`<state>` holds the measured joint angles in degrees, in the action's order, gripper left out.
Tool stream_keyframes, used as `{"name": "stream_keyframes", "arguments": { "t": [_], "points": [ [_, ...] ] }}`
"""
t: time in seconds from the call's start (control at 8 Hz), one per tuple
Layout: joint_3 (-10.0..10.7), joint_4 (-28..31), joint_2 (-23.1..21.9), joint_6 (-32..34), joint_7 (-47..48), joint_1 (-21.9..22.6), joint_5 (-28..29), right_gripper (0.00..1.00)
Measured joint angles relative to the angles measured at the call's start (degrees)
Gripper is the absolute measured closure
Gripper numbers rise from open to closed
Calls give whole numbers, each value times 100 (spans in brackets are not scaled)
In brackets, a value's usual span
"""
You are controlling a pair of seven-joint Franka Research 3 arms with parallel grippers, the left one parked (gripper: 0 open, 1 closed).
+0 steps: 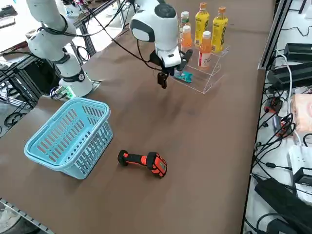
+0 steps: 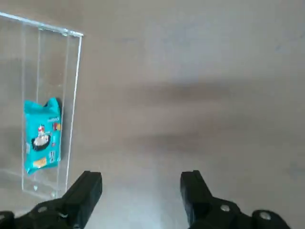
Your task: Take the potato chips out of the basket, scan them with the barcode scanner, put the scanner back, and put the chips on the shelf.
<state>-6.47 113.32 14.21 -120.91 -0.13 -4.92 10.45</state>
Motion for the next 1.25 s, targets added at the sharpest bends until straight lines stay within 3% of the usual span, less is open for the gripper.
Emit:
{"name": "stream_keyframes", "arguments": {
  "t": [0.25, 0.62, 1.0, 1.25],
  "points": [
    [18, -751, -318, 1248, -260, -291, -418, 0],
    [28, -2189, -428, 2818, -429, -548, -780, 0],
    [24, -3186, -421, 3758, -434, -579, -998, 0],
    [-55, -3523, -423, 4035, -433, -502, -1071, 0]
  ]
}}
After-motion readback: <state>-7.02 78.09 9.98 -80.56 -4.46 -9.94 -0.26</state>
